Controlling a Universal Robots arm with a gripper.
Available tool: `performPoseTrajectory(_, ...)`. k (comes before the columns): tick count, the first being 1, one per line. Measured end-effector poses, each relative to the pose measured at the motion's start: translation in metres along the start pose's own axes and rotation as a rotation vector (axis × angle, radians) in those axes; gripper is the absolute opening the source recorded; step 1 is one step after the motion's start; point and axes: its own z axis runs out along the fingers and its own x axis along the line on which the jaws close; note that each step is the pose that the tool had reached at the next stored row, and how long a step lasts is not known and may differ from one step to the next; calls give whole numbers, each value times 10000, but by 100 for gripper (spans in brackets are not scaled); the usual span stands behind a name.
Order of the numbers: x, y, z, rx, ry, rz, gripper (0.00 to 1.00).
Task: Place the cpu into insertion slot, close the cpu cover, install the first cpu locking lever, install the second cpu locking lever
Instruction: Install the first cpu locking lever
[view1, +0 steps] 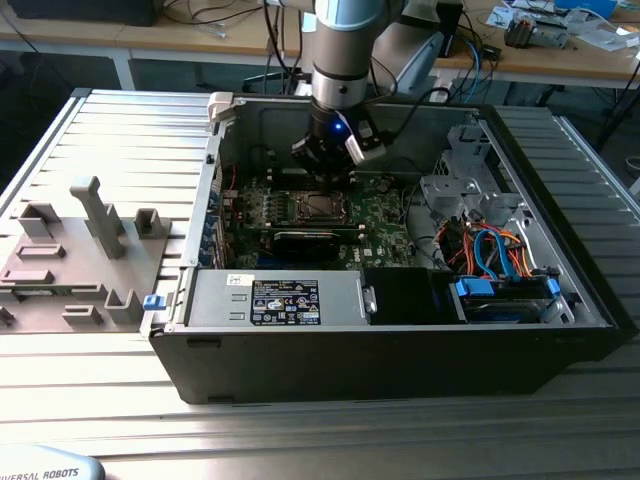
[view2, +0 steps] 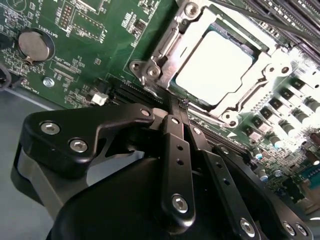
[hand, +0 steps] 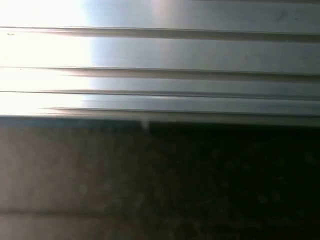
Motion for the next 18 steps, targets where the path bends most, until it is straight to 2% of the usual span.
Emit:
performPoseTrajectory(5,-3,-11,-7,20,14,3,11)
performPoseTrajectory(6,-3,-10,-21,21,12,4,11)
performPoseTrajectory(9,-4,-6,-123,21,7,2,11)
performPoseTrajectory(12,-4,-10,-161,19,6,1,11)
performPoseTrajectory(16,-2,-72,-164,27,7,2,11)
performPoseTrajectory(18,0,-125,-166,28,6,2,11)
